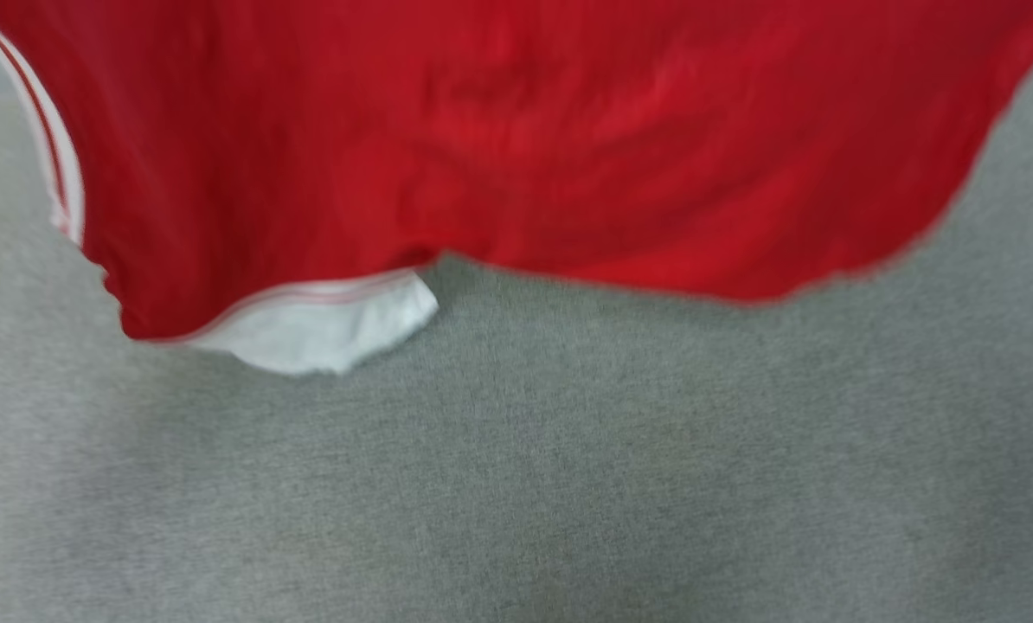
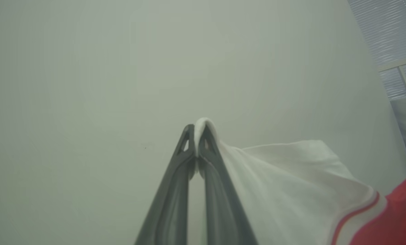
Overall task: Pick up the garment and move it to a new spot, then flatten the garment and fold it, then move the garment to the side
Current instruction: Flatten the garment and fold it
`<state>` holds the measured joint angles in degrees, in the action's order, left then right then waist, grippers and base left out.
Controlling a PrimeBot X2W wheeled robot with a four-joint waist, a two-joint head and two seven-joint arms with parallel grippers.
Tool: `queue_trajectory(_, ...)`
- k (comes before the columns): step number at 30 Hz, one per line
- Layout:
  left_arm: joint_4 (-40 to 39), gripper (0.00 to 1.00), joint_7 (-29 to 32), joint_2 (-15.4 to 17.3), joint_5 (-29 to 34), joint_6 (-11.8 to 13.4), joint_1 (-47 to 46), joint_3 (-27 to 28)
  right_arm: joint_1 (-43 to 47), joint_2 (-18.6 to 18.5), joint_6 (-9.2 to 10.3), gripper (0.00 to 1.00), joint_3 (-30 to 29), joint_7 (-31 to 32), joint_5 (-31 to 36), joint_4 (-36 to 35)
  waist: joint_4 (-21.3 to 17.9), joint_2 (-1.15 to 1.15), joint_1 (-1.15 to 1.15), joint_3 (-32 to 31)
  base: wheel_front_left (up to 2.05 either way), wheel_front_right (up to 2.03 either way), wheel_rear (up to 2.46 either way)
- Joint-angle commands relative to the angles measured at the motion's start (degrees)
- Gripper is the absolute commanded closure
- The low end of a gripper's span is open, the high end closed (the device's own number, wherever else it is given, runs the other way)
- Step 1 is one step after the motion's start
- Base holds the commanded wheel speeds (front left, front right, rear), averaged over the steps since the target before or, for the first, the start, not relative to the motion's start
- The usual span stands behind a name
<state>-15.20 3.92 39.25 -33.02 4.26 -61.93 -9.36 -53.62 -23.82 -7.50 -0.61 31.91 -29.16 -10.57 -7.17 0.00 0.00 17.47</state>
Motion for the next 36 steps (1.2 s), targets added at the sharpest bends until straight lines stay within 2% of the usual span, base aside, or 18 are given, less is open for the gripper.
queue_trajectory(1,1.2,1.0,0.0,-0.2,0.4,-0.5,-2.1,-0.6,-1.7,0.2,0.03,1.0,0.2,-0.6,0.5,0.7,-0.1,0.0,0.0,5.2,0.0,0.0,0.0)
queue_trajectory(4,7.2,1.0,0.0,-0.9,1.3,-2.8,-10.2,-2.3,-7.1,0.9,0.03,1.0,1.0,-2.1,0.6,4.2,-0.2,0.0,0.0,9.3,0.0,0.0,0.0)
queue_trajectory(10,21.1,1.0,-3.8,-3.9,4.9,-5.4,-27.1,-4.8,-20.7,2.3,0.03,1.0,2.3,-8.1,3.4,14.6,0.1,0.0,0.0,16.2,0.0,0.0,0.0)
queue_trajectory(16,35.4,1.0,-10.7,-8.4,7.5,-6.1,-41.4,-5.9,-32.9,3.0,0.03,1.0,3.6,-15.8,9.0,26.5,1.5,0.0,0.0,20.5,0.0,0.0,0.0)
queue_trajectory(21,46.1,1.0,-16.2,-10.7,9.9,-7.2,-48.3,-7.9,-38.9,2.9,0.03,1.0,7.0,-23.2,12.9,35.2,2.7,0.0,0.0,23.2,0.0,0.0,0.0)
queue_trajectory(25,52.1,1.0,-18.3,-12.7,10.1,-8.4,-48.3,-8.6,-39.9,3.8,0.04,1.0,9.3,-28.3,13.1,41.0,3.9,0.0,0.0,24.5,0.0,0.0,0.0)
queue_trajectory(29,54.4,1.0,-19.1,-14.7,9.8,-9.3,-42.6,-8.8,-37.0,4.2,0.03,1.0,12.1,-32.5,12.4,46.0,5.1,0.0,0.0,24.6,0.0,0.0,0.0)
queue_trajectory(36,46.4,1.0,-19.2,-18.6,10.9,-9.1,-24.2,-5.2,-28.9,3.7,0.03,1.0,17.8,-37.2,9.1,50.3,7.6,0.0,0.0,23.0,0.0,0.0,0.0)
